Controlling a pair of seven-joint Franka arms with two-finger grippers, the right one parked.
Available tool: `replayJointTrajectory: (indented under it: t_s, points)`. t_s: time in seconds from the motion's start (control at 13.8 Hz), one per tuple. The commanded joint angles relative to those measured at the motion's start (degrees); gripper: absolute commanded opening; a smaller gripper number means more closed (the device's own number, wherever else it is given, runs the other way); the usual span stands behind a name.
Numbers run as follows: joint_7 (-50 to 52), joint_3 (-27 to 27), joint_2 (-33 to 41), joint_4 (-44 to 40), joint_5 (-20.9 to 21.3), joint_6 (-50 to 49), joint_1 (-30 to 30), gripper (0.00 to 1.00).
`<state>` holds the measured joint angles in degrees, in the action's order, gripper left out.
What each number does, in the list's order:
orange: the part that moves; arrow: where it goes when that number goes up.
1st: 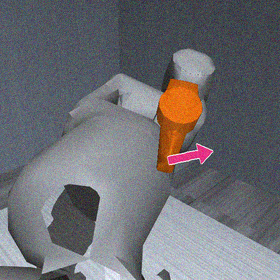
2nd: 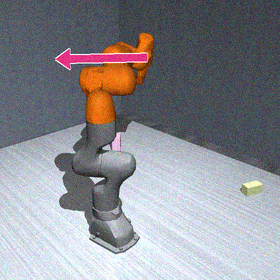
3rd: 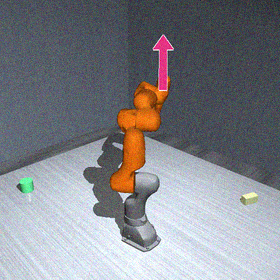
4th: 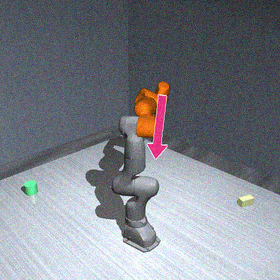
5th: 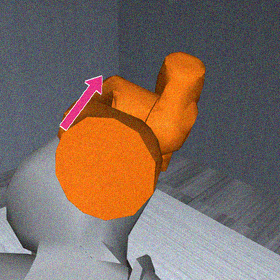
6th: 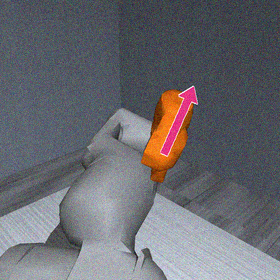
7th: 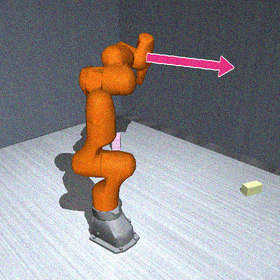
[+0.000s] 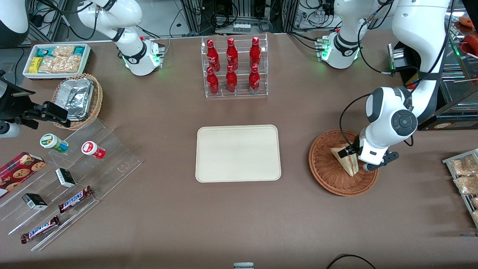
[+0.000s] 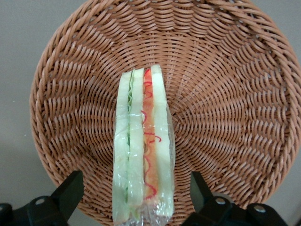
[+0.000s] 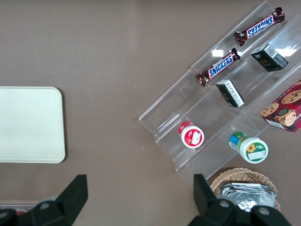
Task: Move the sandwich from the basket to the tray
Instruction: 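Lower the open left gripper and close it on the wrapped sandwich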
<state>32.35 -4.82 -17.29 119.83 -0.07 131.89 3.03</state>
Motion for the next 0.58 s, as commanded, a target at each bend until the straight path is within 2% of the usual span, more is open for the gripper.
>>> replayJointTrajectory:
  t_s: [0.0,0.15,0.22,0.29,0.44,0.51]
  points:
    - [3.41,-0.01,-1.86,-0.04,-0.37,2.66,0.93,1.00]
    - [3.94,-0.54,-2.66,-0.04,-0.37,3.02,0.93,0.98]
    - [4.21,-0.54,-2.57,0.05,-0.37,3.02,0.93,0.84]
    - [4.73,-0.54,-2.57,0.05,-0.37,2.93,0.93,0.53]
    - [4.74,-0.54,-2.57,0.05,-0.28,2.84,0.93,0.03]
    - [4.56,-0.54,-2.57,0.05,-0.11,2.76,0.93,0.00]
